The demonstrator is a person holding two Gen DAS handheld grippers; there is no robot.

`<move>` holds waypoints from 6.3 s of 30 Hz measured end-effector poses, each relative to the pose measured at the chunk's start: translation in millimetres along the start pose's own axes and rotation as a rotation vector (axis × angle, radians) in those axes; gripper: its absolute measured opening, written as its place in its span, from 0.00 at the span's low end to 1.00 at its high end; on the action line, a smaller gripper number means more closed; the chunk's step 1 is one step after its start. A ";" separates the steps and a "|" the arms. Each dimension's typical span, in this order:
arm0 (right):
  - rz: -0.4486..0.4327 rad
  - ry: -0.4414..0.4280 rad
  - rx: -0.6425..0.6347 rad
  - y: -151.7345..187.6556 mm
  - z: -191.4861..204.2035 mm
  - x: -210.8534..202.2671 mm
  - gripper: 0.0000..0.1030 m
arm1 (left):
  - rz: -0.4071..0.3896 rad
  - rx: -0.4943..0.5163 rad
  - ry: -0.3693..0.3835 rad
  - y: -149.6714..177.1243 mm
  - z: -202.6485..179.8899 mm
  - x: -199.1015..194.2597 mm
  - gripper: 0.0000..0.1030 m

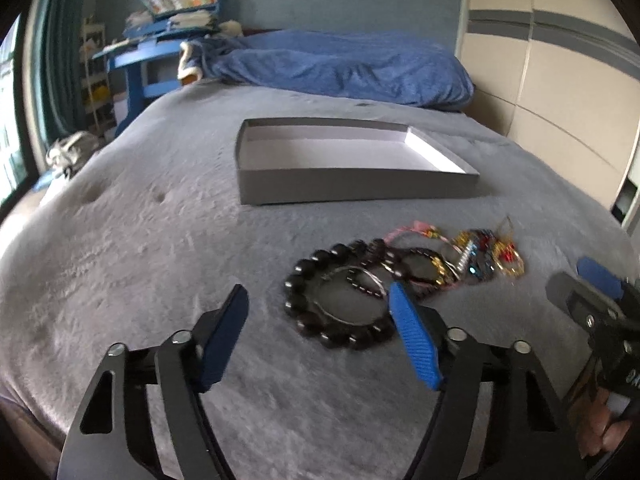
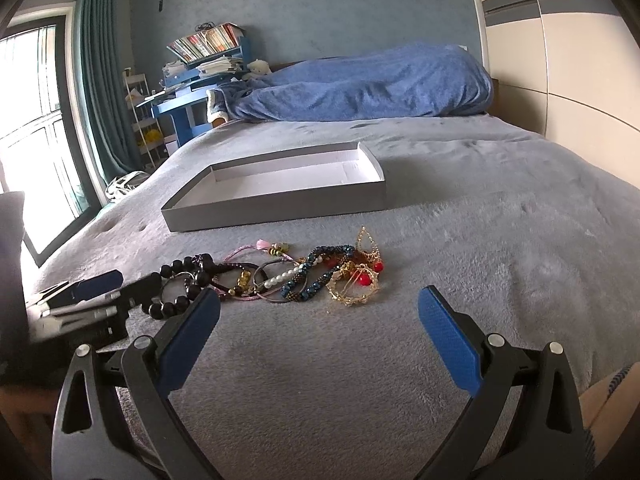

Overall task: Organize jewelry
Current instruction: 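Lower the left gripper onto the black bead bracelet and close it, then lift the black bead bracelet with the left gripper while the right gripper grasps the gold wreath hair clip, then carry the bracelet with the left gripper into the grey box while the right gripper drops the clip beside it, then withdraw both open grippers from the box back to the jewelry pile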

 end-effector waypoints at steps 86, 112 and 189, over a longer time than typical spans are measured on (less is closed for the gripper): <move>-0.076 0.015 0.252 -65.0 -97.3 -1.6 0.38 | -0.050 -0.096 0.049 -24.8 45.5 -23.0 0.15; -0.014 -0.096 0.019 -140.8 -23.7 83.3 0.38 | -0.195 0.024 0.118 -144.2 19.7 -20.6 0.15; 0.160 -0.070 -0.123 -113.1 -11.7 153.8 0.78 | 0.003 -0.024 0.090 -105.7 23.0 54.6 0.84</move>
Point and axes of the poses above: each gripper's, at about its wrist camera, not at the fingertips, and x roughly the way its jaws point, z to its left, y to its underside, the point moved 5 cm from there along x, roughly the way its jaws point, and after that the axes turned 2 degrees about x, right-handed, at the moved point
